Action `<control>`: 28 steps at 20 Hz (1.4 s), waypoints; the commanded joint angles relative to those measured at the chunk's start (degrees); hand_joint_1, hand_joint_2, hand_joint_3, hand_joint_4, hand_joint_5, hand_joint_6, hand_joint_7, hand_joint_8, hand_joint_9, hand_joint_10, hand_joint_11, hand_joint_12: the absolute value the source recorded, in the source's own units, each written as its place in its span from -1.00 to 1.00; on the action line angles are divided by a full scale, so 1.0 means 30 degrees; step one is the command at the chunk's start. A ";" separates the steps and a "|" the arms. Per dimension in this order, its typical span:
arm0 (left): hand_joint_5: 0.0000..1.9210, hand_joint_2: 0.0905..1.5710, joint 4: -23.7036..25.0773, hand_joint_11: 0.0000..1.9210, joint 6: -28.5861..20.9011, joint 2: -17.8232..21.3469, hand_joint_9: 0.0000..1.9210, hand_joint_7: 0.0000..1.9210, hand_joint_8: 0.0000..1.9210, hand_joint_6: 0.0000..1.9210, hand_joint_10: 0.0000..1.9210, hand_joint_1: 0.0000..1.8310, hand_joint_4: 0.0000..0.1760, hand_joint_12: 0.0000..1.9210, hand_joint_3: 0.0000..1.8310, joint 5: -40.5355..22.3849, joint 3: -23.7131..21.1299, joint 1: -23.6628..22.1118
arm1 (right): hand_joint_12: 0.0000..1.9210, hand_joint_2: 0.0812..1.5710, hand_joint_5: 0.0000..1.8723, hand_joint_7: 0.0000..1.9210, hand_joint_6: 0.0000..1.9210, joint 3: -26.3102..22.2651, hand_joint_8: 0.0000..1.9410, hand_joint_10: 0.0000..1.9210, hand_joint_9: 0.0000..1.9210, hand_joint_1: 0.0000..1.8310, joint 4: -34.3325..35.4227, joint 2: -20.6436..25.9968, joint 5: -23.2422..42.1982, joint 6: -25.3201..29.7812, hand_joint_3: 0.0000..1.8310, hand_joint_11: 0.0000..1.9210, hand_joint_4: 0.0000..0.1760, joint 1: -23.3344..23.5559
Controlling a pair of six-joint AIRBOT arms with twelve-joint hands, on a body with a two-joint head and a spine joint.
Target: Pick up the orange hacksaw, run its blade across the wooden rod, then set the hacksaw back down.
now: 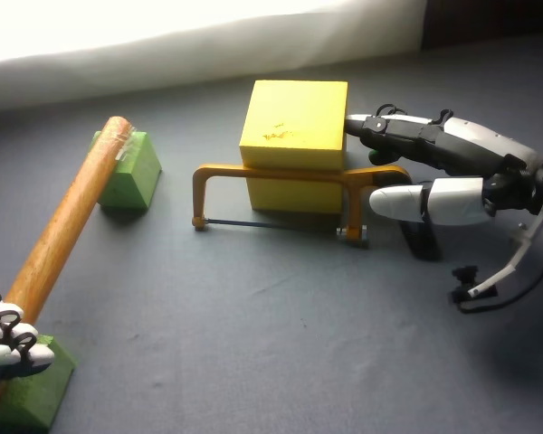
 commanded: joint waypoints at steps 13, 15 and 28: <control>-0.89 0.61 -0.0277 -0.93 -0.0059 -0.0022 -0.92 -0.91 -1.00 -1.00 -0.99 -0.97 -1.00 -0.93 -1.00 -0.0512 0.0119 -0.0128 | 0.13 0.40 -0.07 0.02 -0.05 -0.1221 -0.23 -0.92 0.07 0.32 0.3283 0.0108 0.2884 -0.0134 -0.98 -0.31 -1.00 0.0330; -0.89 0.61 -0.0277 -0.98 -0.0059 -0.0022 -0.90 -0.90 -1.00 -1.00 -1.00 -0.96 -1.00 -0.77 -1.00 -0.0512 0.0118 -0.0130 | 0.27 0.41 -0.16 0.05 0.13 -0.1448 -0.04 0.01 0.08 0.47 0.3300 0.0245 0.2741 -0.0407 -1.00 -0.13 -1.00 0.0309; -0.91 0.62 -0.0277 -1.00 -0.0059 -0.0018 -0.90 -0.90 -1.00 -1.00 -1.00 -1.00 -1.00 -0.72 -1.00 -0.0514 0.0137 -0.0157 | 0.53 0.39 0.00 0.08 -0.10 -0.1994 0.15 0.11 0.01 0.38 0.3857 0.0621 0.4072 -0.0730 -1.00 -0.14 -1.00 -0.0148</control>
